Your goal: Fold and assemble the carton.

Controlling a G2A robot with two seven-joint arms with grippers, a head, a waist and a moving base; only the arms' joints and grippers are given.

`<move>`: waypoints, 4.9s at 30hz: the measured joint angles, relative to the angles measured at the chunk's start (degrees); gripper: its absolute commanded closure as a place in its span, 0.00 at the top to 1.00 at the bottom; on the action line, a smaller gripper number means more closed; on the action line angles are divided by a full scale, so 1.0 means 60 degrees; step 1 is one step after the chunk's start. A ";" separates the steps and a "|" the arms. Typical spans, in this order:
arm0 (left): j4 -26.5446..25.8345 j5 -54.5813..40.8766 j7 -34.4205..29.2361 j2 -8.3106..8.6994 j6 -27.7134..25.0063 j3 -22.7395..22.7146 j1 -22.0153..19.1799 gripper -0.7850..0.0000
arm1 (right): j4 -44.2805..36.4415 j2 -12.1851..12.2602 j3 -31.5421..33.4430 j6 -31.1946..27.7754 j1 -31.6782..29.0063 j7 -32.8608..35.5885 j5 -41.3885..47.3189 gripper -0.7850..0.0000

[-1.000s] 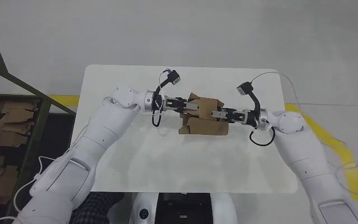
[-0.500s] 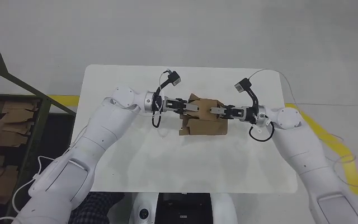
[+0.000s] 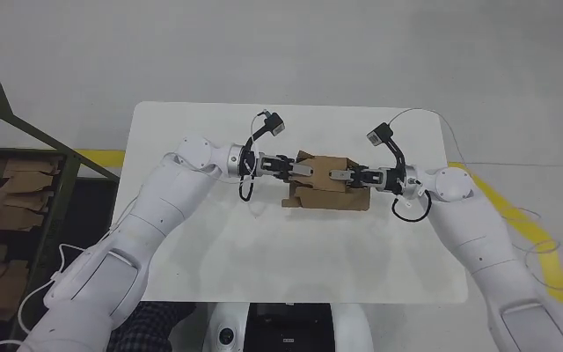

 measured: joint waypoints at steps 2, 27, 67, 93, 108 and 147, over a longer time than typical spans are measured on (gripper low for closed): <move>0.0026 -0.0010 0.0023 0.0007 -0.0022 0.0000 -0.0002 0.50 | 0.0010 0.0031 -0.0008 -0.0008 -0.0008 -0.0008 0.0014 0.00; -0.0692 -0.0489 0.0048 0.0163 -0.0049 -0.0204 -0.0055 1.00 | 0.0683 -0.0096 -0.0105 -0.0012 -0.0157 -0.0641 -0.0028 0.00; 0.0303 -0.0721 0.0316 -0.0059 -0.0316 0.0051 -0.0757 1.00 | -0.0509 -0.0174 0.0482 0.0431 -0.0955 -0.1459 -0.0472 0.00; 0.0231 -0.0784 0.0112 0.0003 -0.0111 -0.0039 -0.0584 1.00 | -0.2020 -0.0151 0.0590 0.0674 -0.1753 -0.1134 -0.0611 0.00; 0.0520 -0.0952 0.0007 -0.0112 -0.0008 0.0147 -0.0739 1.00 | -0.1765 -0.0113 0.1106 0.0752 -0.1849 -0.1671 -0.0474 0.00; 0.0627 -0.0237 -0.0031 0.0147 0.0032 -0.0099 -0.0700 1.00 | -0.1547 -0.0100 0.1952 0.1338 -0.1950 -0.2989 -0.0559 0.00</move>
